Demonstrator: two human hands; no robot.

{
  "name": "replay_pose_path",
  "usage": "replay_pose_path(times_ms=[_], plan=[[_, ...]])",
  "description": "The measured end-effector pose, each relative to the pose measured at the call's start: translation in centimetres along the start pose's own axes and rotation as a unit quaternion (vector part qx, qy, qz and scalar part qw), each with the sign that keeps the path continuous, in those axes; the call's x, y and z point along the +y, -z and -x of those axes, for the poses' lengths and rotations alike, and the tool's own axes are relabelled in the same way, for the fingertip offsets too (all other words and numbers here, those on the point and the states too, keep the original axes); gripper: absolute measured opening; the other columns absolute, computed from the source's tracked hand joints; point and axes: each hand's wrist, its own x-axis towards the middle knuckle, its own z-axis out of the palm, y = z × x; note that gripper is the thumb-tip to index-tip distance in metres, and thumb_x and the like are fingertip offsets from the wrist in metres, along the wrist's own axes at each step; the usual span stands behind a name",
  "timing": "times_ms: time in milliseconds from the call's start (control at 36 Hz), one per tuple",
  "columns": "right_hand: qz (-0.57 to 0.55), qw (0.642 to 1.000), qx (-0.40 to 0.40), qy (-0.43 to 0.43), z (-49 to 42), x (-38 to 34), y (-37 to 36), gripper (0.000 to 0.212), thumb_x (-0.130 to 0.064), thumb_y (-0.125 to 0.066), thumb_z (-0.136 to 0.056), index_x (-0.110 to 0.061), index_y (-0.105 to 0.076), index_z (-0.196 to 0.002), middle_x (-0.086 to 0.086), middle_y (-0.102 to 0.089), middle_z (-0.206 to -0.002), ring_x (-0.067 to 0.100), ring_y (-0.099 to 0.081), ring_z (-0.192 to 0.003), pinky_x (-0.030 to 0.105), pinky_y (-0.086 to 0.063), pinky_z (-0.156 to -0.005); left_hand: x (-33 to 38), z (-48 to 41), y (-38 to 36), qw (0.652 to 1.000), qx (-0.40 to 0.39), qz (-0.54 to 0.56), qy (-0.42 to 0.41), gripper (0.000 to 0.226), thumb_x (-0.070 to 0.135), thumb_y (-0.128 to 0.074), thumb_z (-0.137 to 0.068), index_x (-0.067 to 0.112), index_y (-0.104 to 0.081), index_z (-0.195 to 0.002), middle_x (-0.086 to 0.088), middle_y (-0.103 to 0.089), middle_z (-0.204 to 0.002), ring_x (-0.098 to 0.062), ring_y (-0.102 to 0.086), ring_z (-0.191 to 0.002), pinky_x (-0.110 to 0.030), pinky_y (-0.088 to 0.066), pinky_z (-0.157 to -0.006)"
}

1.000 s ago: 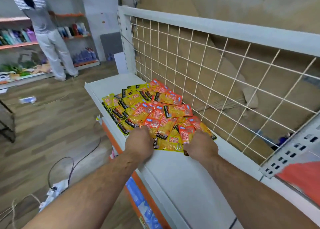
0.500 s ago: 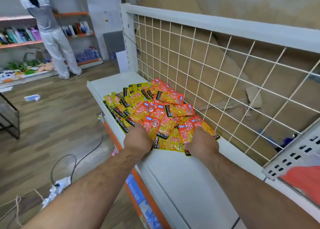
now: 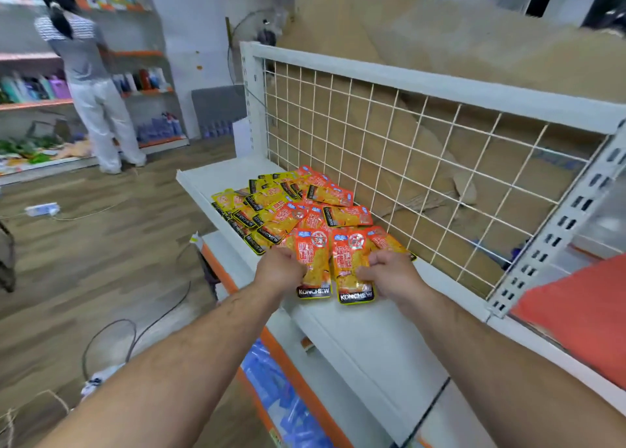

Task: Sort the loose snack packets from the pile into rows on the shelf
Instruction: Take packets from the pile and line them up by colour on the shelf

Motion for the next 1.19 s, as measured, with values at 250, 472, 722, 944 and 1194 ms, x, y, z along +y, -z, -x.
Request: replay_pose_path(times_ms=[250,472,722,944,1194], plan=[[-0.018,0.997,0.059,-0.048,8.8,2.1,-0.8,0.027,-0.005,-0.075,-0.080,-0.015,-0.055,-0.065,0.007,-0.056,-0.063,0.019,-0.052,-0.054,0.030,-0.040,-0.054,-1.3,7.1,0.3,0.988,-0.128,0.081,-0.013,0.042,-0.002,-0.066,-0.081,0.016,-0.041,-0.053,0.002,-0.041,-0.045,-0.015,-0.035,-0.044,-0.022,-0.024,-0.046],[-0.034,0.985,0.132,-0.110,17.8,6.2,1.5,0.017,-0.006,-0.073,-0.083,-0.011,-0.060,-0.075,0.011,-0.061,-0.069,0.019,-0.056,-0.053,0.027,-0.041,-0.049,-2.8,14.4,-3.2,0.967,-0.233,0.101,-0.009,0.024,-0.003,-0.064,-0.084,0.009,-0.052,-0.067,-0.008,-0.046,-0.057,-0.015,-0.034,-0.041,-0.020,-0.026,-0.041],[-0.065,0.962,0.216,-0.151,27.0,10.4,7.1,0.023,-0.005,-0.073,-0.084,-0.012,-0.057,-0.068,0.002,-0.058,-0.051,0.014,-0.054,-0.040,0.024,-0.041,-0.045,-0.5,22.5,-8.8,0.941,-0.326,0.073,-0.046,0.028,-0.001,-0.064,-0.085,0.012,-0.048,-0.066,-0.004,-0.048,-0.057,-0.014,-0.040,-0.045,-0.021,-0.031,-0.044],[-0.073,0.946,0.272,-0.163,36.0,14.8,14.9,0.031,-0.010,-0.068,-0.089,-0.015,-0.044,-0.069,0.007,-0.048,-0.048,0.019,-0.045,-0.035,0.030,-0.046,-0.044,3.5,32.1,-15.6,0.916,-0.390,0.068,-0.072,0.031,-0.001,-0.065,-0.085,0.013,-0.050,-0.062,-0.002,-0.051,-0.048,-0.014,-0.043,-0.039,-0.020,-0.032,-0.043],[-0.099,0.940,0.286,-0.159,45.8,21.4,25.0,0.035,-0.020,-0.067,-0.093,-0.011,-0.046,-0.068,0.008,-0.041,-0.052,0.018,-0.041,-0.039,0.026,-0.044,-0.044,6.9,44.1,-24.7,0.903,-0.418,0.055,-0.081,0.038,-0.001,-0.065,-0.087,0.015,-0.046,-0.058,0.000,-0.046,-0.044,-0.016,-0.038,-0.039,-0.015,-0.026,-0.037]])
